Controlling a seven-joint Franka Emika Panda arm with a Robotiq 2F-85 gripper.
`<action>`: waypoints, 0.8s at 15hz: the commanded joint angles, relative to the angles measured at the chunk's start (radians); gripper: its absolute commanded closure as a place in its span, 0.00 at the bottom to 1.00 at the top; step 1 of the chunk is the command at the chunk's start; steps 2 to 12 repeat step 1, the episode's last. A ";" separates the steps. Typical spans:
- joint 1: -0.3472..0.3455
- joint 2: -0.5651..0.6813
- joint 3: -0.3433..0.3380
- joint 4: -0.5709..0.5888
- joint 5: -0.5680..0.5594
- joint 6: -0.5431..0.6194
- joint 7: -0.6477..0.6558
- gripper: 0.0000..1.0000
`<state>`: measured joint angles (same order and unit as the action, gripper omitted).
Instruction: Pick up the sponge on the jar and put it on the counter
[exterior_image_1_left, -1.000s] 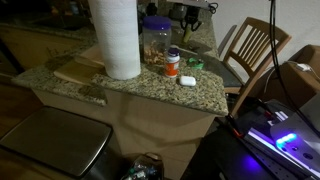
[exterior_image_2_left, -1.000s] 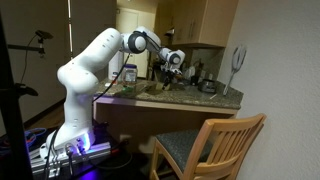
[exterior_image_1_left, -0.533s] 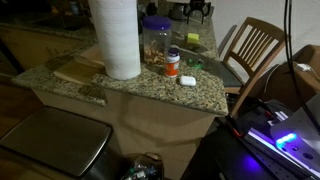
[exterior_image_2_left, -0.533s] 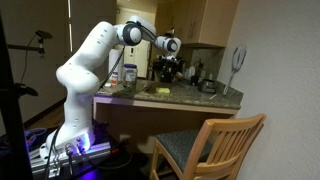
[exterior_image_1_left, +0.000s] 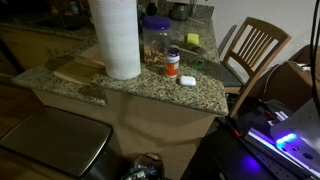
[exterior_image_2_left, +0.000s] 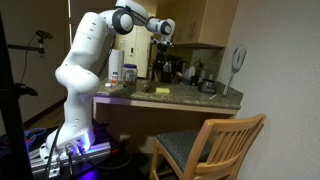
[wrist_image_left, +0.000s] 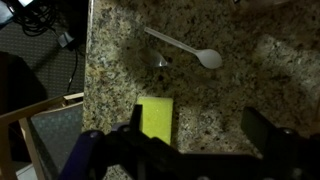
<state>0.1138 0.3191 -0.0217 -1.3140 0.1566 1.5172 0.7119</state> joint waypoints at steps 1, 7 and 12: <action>-0.008 0.004 0.009 0.000 -0.003 -0.003 -0.001 0.00; -0.008 0.004 0.009 0.000 -0.003 -0.003 -0.001 0.00; -0.008 0.004 0.009 0.000 -0.003 -0.003 -0.001 0.00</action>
